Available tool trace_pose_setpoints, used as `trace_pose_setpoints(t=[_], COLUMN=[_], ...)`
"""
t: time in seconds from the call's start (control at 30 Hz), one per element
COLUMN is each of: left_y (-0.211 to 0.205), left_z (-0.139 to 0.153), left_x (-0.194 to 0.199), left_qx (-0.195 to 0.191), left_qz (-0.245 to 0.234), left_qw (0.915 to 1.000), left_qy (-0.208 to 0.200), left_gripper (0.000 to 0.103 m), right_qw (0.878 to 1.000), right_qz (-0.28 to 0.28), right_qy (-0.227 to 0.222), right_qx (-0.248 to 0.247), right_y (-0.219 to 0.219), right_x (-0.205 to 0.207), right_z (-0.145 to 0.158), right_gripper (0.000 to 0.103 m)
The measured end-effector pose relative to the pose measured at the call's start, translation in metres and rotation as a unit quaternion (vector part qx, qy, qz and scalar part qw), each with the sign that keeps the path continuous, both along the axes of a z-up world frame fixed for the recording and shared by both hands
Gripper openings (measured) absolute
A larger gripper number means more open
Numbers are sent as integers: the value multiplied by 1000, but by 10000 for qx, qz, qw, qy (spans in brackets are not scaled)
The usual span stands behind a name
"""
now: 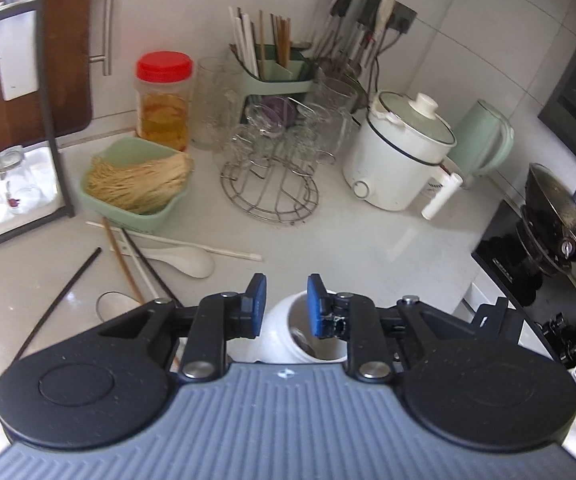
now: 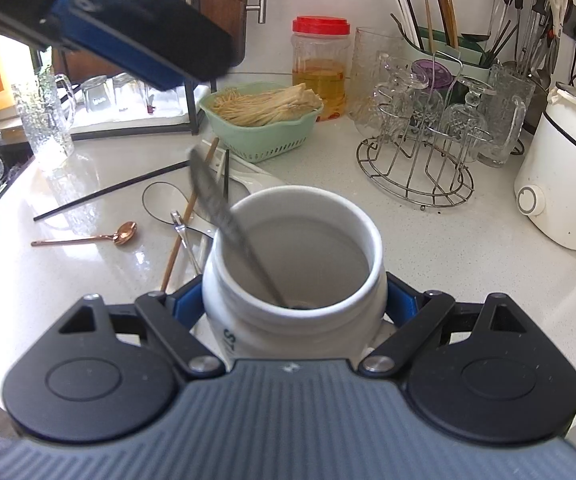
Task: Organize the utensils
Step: 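Move the left gripper back over the counter toward the copper spoon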
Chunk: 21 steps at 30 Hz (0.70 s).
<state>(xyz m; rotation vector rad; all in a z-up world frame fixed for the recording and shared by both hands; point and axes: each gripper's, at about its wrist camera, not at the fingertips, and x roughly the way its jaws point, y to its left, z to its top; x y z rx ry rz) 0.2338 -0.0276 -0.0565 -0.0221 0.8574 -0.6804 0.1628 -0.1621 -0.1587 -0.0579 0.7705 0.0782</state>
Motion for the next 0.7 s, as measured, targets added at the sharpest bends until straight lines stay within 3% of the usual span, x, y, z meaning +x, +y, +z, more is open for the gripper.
trace_pose_setpoints(t=[0.27, 0.37, 0.7], left_y=[26, 34, 63], left_z=[3, 1, -32], left_x=[-12, -17, -25], left_qx=[60, 97, 367], left_qz=[435, 634, 1108], left_qw=[9990, 9978, 9931], left_qy=[-121, -139, 109], left_gripper=[34, 43, 44], right_qw=[10000, 10000, 9998], right_qz=[48, 70, 210], right_qy=[-6, -26, -55], right_qx=[2, 4, 10], right_y=[-1, -1, -3], right_x=[-1, -2, -6], right_z=[0, -1, -1], right_gripper=[91, 91, 91])
